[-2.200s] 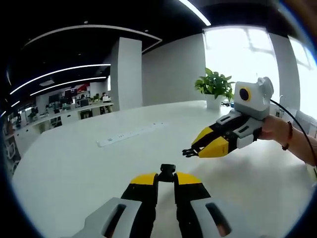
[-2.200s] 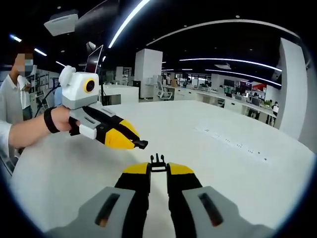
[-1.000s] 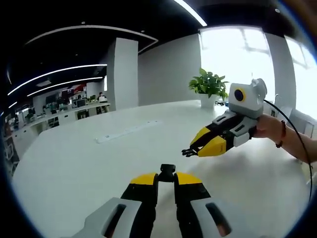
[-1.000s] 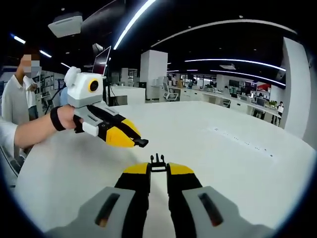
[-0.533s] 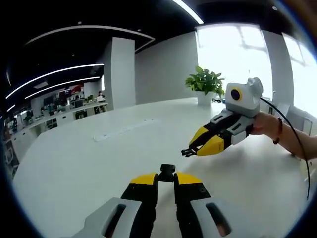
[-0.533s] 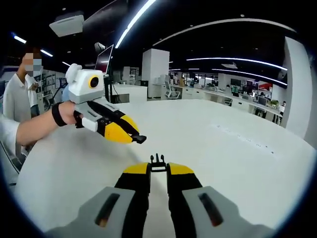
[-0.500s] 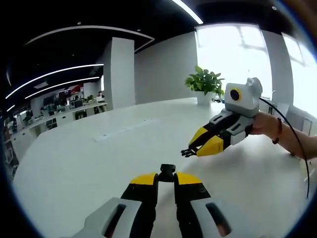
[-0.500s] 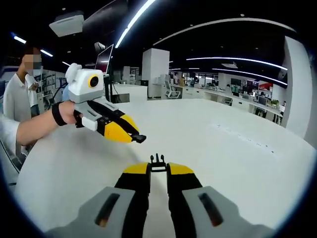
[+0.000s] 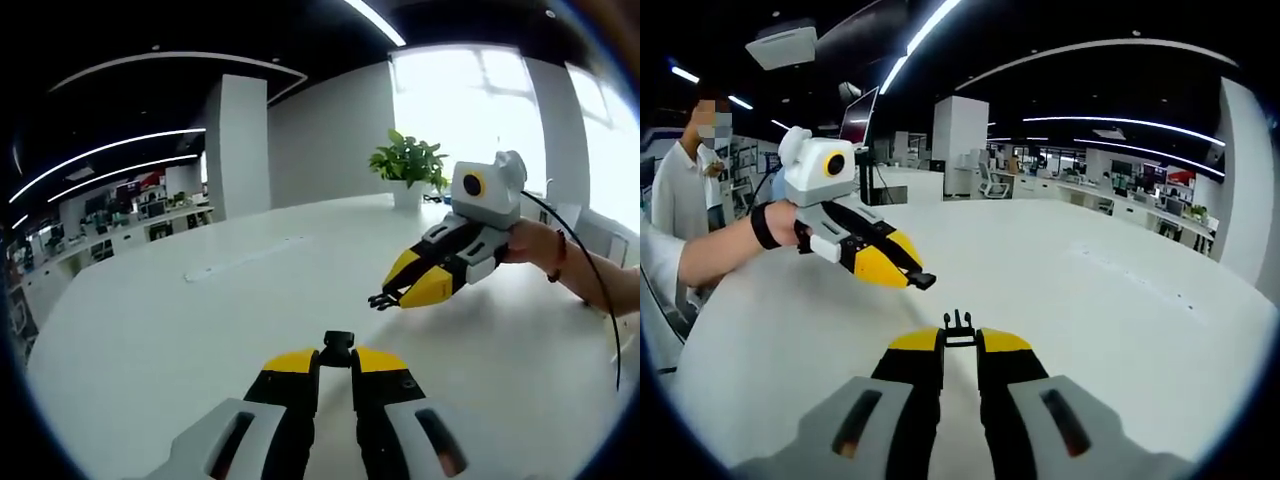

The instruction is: Snap the two parts of the plastic buckle together until the buckle closes and remains connected.

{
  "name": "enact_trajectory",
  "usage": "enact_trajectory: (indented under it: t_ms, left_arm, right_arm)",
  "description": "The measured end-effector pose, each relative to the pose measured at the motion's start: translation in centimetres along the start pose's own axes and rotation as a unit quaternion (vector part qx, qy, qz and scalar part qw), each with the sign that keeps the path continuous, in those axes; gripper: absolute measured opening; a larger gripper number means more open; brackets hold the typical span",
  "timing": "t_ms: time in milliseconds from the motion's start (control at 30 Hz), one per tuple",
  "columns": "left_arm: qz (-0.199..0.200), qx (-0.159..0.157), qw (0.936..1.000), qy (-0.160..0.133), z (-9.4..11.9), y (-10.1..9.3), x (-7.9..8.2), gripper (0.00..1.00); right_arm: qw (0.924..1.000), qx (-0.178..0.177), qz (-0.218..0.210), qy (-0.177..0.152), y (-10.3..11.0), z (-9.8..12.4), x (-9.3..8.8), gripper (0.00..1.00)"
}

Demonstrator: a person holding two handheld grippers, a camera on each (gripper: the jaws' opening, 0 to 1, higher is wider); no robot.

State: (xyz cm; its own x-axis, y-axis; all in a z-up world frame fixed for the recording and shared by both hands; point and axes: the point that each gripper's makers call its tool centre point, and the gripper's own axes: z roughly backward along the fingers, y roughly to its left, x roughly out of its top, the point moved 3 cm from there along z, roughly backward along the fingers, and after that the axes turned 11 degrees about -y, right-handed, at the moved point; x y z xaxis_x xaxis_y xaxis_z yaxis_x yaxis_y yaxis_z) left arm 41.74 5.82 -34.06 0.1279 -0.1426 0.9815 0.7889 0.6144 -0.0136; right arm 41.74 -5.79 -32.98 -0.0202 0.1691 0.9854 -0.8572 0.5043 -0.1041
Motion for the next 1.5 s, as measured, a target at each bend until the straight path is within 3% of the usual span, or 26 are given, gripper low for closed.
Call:
enact_trajectory:
  t_ms: [633,1367,1500]
  left_arm:
    - [-0.011,-0.011,0.9999,-0.001,0.9,-1.1,0.2,0.12]
    - [-0.017,-0.065,0.9978,0.003,1.1,-1.7,-0.4,0.12]
    - [-0.011,-0.079,0.9968,-0.007,1.2,-2.0,-0.1,0.12]
  right_arm:
    - [0.9997,0.024,0.003,0.0,0.8,0.7,0.6,0.12]
    - [0.9981,0.062,-0.006,0.003,2.0,1.1,-0.2,0.12]
    - [0.9974,0.072,-0.009,-0.001,1.9,1.2,-0.1,0.12]
